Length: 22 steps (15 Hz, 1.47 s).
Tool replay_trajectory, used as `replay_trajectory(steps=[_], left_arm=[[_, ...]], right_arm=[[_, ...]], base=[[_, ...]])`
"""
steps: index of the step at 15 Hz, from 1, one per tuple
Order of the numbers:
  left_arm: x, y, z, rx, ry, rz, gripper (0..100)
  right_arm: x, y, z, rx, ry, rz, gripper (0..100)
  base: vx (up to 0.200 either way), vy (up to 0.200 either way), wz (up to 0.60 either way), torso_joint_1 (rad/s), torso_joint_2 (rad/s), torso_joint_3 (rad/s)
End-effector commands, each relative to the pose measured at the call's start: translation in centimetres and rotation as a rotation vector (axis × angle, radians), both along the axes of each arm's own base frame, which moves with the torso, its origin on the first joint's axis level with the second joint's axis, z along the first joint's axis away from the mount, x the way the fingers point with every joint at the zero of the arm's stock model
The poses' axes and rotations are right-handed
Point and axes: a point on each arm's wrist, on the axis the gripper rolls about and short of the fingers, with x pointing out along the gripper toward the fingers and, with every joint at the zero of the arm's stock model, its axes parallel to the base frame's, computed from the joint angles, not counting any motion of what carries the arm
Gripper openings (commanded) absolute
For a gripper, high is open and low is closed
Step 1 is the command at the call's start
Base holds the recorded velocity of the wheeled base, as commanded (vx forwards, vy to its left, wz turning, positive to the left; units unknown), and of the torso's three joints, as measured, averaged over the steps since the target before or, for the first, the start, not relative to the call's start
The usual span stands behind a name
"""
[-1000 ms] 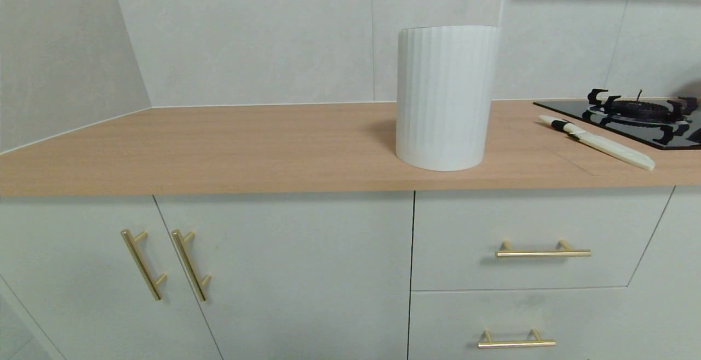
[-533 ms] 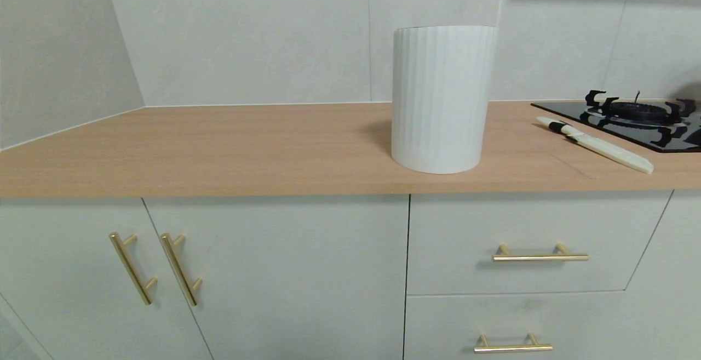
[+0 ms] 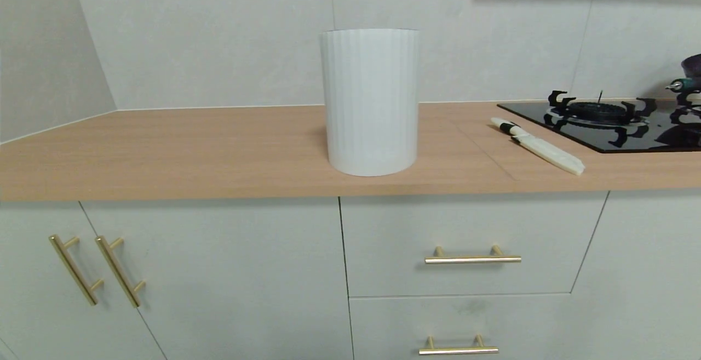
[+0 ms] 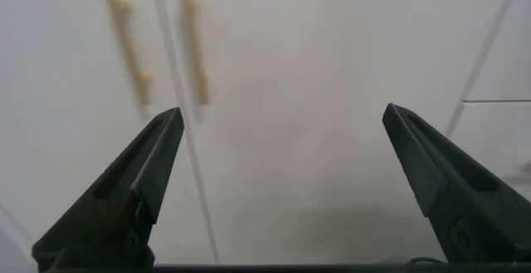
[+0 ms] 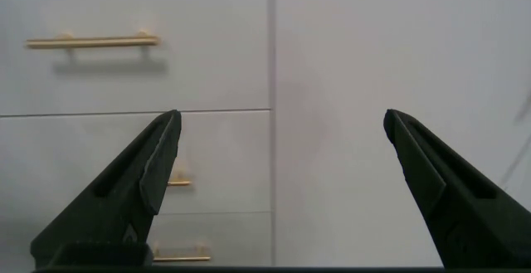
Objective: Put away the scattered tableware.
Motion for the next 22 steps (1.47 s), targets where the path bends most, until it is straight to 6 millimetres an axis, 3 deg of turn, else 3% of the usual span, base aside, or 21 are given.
replay_trajectory(steps=[1,4,9,22], left_arm=[[0.00,0.00,-0.01,0.000,0.000,0.001,100],[0.00,0.00,-0.01,0.001,0.000,0.001,100],[0.00,0.00,-0.02,-0.002,0.001,0.001,100],[0.00,0.00,-0.02,0.000,0.001,0.001,100]], right_arm=[[0.01,0.00,0.01,0.000,0.001,0.000,100],[0.01,0.00,0.01,0.000,0.001,0.000,100],[0.01,0.00,0.01,0.000,0.001,0.000,100],[0.01,0.00,0.01,-0.002,0.001,0.001,100]], base=[[0.000,0.000,0.00,0.000,0.00,0.000],[0.000,0.000,0.00,0.000,0.00,0.000],[0.200,0.000,0.00,0.002,0.00,0.001],[0.000,0.000,0.00,0.003,-0.02,-0.013]])
